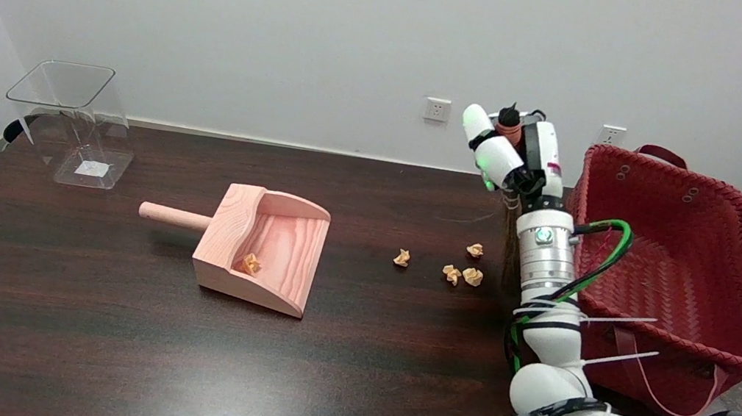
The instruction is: Sweep the paper balls into the dustpan.
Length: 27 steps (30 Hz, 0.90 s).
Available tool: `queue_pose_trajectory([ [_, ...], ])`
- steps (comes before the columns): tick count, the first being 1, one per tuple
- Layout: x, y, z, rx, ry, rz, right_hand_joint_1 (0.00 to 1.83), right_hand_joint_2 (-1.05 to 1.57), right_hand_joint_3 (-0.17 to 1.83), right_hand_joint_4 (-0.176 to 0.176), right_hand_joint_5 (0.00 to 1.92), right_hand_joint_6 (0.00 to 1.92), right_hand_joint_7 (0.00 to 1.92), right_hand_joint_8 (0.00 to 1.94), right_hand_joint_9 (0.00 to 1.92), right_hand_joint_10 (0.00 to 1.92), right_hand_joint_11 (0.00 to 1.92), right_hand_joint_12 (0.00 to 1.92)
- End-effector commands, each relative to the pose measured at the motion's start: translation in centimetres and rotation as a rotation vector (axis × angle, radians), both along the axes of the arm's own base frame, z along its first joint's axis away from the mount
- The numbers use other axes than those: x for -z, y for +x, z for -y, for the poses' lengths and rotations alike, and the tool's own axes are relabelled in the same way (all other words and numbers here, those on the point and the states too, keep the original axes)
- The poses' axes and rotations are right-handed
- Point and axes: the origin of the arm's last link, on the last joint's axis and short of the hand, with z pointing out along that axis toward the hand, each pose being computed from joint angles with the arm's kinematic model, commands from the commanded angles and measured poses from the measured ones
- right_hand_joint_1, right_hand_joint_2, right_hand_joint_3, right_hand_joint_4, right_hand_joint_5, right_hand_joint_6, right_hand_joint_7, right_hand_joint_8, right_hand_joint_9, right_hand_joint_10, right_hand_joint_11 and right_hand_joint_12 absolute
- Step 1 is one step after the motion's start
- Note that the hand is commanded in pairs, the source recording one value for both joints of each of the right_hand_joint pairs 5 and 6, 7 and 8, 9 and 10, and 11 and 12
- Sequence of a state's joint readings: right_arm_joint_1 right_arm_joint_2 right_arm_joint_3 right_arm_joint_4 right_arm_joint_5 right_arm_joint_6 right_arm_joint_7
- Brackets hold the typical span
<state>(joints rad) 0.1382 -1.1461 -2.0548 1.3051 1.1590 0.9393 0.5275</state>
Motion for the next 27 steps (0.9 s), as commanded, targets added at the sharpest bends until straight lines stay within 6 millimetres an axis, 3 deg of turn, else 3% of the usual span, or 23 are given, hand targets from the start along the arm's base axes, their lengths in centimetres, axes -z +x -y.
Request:
queue_pose_trajectory([
  [1,0.9,-4.2,0.3,0.078,0.025,0.019,0.79,1.57,0.49,0.0,1.92,1.92,1.92,1.92,1.92,1.92,1.92,1.92],
  [13,3.1,-5.6,0.7,0.101,0.072,0.098,0.79,1.57,0.49,0.0,1.92,1.92,1.92,1.92,1.92,1.92,1.92,1.92],
  [27,5.7,-5.8,0.7,0.067,0.133,0.262,0.8,1.57,0.52,0.0,1.92,1.92,1.92,1.92,1.92,1.92,1.92,1.92],
])
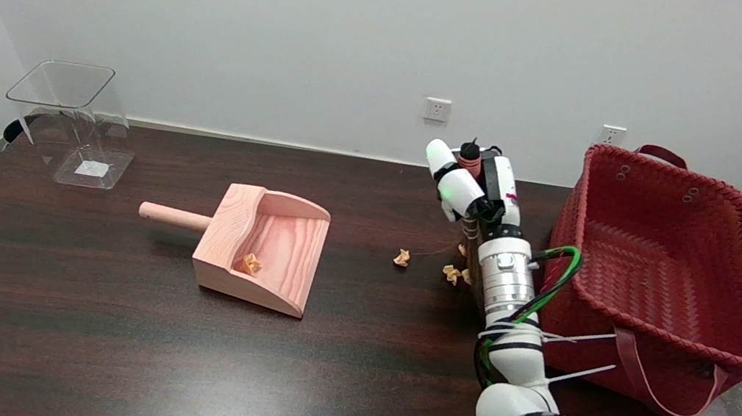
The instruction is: Sweep the paper balls into the dustpan.
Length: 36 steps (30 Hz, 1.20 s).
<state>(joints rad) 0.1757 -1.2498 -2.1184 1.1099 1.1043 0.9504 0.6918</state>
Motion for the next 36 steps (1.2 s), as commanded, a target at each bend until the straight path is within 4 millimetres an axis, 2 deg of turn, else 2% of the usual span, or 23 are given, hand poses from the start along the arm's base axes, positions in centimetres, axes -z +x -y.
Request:
queue_pose_trajectory([
  [1,3.0,-1.0,0.2,-0.009,0.057,0.161,0.79,1.57,0.52,0.0,1.92,1.92,1.92,1.92,1.92,1.92,1.92,1.92],
  [13,5.5,-0.6,1.3,-0.023,0.073,0.256,0.78,1.57,0.55,0.0,1.92,1.92,1.92,1.92,1.92,1.92,1.92,1.92],
  [29,10.9,-1.6,4.0,0.01,0.134,0.423,0.74,1.57,0.43,0.0,1.92,1.92,1.92,1.92,1.92,1.92,1.92,1.92],
  [36,12.2,-1.4,4.8,0.035,0.189,0.493,0.72,1.57,0.4,0.0,1.92,1.92,1.92,1.92,1.92,1.92,1.92,1.92],
])
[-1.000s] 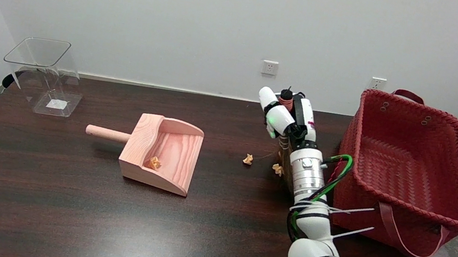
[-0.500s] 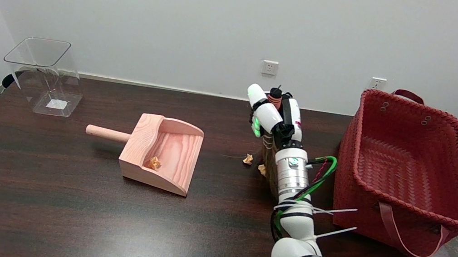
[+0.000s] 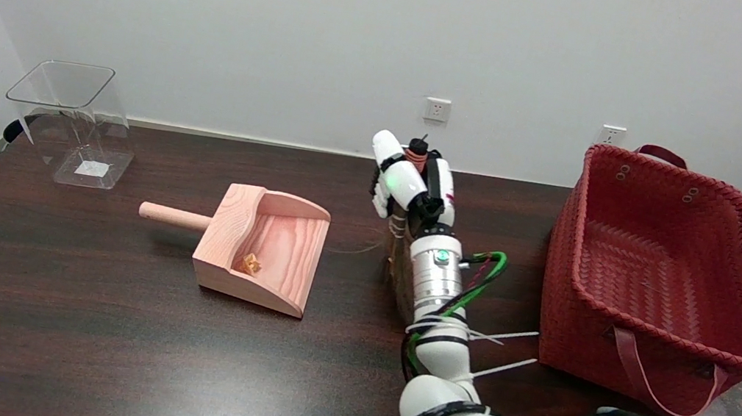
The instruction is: Sweep the paper balls into the dustpan.
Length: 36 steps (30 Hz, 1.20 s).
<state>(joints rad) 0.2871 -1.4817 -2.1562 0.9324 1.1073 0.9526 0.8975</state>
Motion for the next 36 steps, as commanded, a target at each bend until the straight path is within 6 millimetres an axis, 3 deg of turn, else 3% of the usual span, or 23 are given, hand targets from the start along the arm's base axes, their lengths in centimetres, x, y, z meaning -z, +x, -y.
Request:
queue_pose_trajectory([
  [1,4.8,-0.1,2.4,0.035,0.111,0.18,0.72,1.57,0.4,0.0,1.92,1.92,1.92,1.92,1.92,1.92,1.92,1.92],
  [12,6.6,0.0,3.4,0.023,0.151,0.339,0.68,1.57,0.35,0.0,1.92,1.92,1.92,1.92,1.92,1.92,1.92,1.92],
  [27,6.6,0.7,3.7,-0.043,0.183,0.522,0.65,1.57,0.39,0.0,1.92,1.92,1.92,1.92,1.92,1.92,1.92,1.92],
  [36,6.4,1.3,3.7,-0.102,0.205,0.645,0.63,1.57,0.31,0.0,1.92,1.92,1.92,1.92,1.92,1.92,1.92,1.92],
])
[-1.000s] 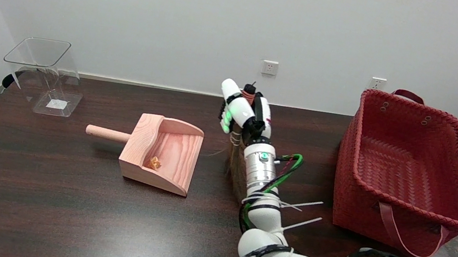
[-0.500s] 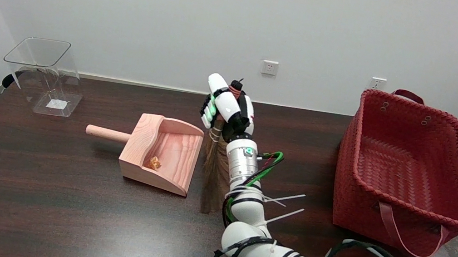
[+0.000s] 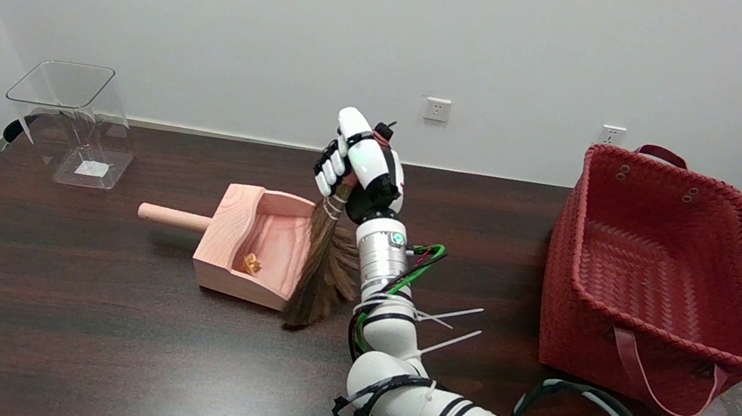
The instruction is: Sweep the paper balls into the dustpan.
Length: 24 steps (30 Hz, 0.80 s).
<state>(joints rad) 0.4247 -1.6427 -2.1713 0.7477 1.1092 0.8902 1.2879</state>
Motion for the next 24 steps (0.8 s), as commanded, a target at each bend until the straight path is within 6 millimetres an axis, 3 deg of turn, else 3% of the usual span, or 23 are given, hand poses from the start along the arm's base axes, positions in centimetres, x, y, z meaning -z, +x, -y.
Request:
queue_pose_trajectory([
  [1,0.4,1.0,0.4,-0.077,0.036,0.238,0.63,1.57,0.3,0.0,1.92,1.92,1.92,1.92,1.92,1.92,1.92,1.92],
  [17,-0.8,2.1,-0.4,-0.158,0.035,0.274,0.64,1.57,0.2,0.0,1.92,1.92,1.92,1.92,1.92,1.92,1.92,1.92],
  [24,-2.9,4.5,-1.3,-0.265,0.046,0.193,0.66,1.57,0.11,0.0,1.92,1.92,1.92,1.92,1.92,1.92,1.92,1.92],
])
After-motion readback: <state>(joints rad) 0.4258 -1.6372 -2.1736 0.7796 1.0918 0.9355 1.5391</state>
